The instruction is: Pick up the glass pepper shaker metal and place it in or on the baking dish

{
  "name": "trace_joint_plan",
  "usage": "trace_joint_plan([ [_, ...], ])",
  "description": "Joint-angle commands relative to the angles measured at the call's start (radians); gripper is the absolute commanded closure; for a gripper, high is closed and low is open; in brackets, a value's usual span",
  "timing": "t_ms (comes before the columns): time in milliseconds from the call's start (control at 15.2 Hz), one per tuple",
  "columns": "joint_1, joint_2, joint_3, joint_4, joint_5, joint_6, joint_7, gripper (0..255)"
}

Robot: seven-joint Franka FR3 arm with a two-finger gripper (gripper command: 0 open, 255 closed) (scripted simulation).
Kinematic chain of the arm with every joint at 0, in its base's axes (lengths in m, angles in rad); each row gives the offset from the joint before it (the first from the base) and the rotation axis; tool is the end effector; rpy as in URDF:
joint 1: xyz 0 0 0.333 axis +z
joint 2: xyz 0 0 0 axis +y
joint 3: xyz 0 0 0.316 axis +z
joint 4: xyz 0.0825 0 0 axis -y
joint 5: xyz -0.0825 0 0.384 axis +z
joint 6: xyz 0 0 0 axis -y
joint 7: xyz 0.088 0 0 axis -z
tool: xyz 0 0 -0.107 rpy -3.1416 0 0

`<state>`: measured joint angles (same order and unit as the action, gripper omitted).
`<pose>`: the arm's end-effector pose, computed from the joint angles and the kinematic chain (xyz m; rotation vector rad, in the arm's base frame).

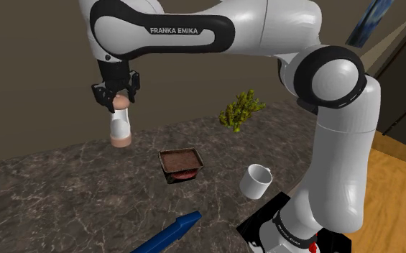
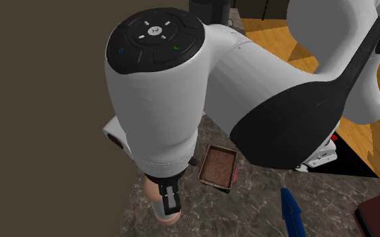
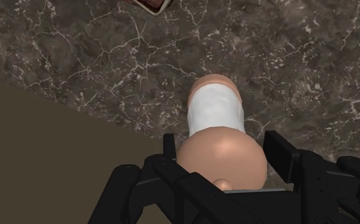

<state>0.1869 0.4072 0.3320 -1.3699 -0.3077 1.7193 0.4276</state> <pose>0.6161 0.2755 0.4934 2.9645 0.1773 0.0698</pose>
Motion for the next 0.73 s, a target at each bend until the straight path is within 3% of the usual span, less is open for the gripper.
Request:
trace_joint_plan([
  [0, 0.001, 0.002, 0.0, 0.029, 0.001, -0.026, -0.008, 255],
  [660, 0.024, 0.029, 0.0, 0.205, -0.005, -0.173, -0.033, 255],
])
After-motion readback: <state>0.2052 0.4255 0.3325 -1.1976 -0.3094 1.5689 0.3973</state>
